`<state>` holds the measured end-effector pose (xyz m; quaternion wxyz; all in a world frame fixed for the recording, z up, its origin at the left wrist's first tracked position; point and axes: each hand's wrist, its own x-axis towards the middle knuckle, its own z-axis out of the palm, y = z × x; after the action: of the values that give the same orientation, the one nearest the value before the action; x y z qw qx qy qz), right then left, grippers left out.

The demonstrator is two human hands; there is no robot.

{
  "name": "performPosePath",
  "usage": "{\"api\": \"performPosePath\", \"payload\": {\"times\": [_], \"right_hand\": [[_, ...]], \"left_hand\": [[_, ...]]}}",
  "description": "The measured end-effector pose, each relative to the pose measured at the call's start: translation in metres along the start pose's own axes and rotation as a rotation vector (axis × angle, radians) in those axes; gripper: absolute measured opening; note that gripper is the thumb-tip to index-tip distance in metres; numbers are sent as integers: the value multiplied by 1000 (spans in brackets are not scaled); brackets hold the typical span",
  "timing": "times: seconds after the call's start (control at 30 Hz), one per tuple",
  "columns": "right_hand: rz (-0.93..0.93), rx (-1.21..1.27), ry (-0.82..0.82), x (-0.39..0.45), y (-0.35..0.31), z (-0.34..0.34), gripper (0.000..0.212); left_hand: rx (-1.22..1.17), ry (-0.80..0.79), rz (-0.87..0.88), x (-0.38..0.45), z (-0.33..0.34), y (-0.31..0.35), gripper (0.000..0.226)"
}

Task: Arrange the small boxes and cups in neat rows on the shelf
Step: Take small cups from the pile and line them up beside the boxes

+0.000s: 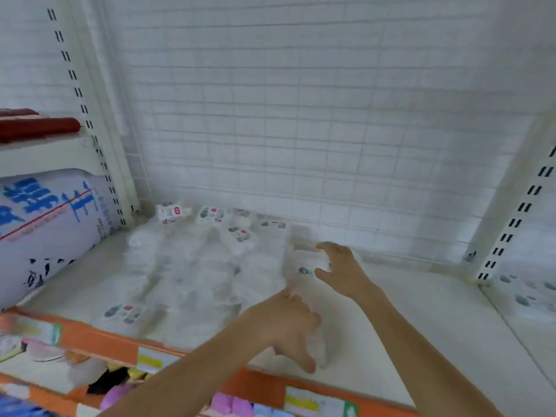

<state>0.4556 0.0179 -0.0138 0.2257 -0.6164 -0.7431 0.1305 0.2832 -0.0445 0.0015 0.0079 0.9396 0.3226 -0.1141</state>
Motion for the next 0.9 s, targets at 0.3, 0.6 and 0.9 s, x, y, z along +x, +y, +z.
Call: {"api": "performPosePath", "payload": {"times": [0.3, 0.6, 0.9], "right_hand": [[79, -118, 4, -5, 5, 5, 56], [327, 762, 324, -33, 21, -40, 36], [288, 1217, 348, -21, 7, -54, 21]], "left_hand": [[-549, 47, 117, 26, -26, -21, 57], [-1462, 294, -142, 74, -55, -74, 38], [-1675, 244, -46, 82, -53, -80, 17]]}}
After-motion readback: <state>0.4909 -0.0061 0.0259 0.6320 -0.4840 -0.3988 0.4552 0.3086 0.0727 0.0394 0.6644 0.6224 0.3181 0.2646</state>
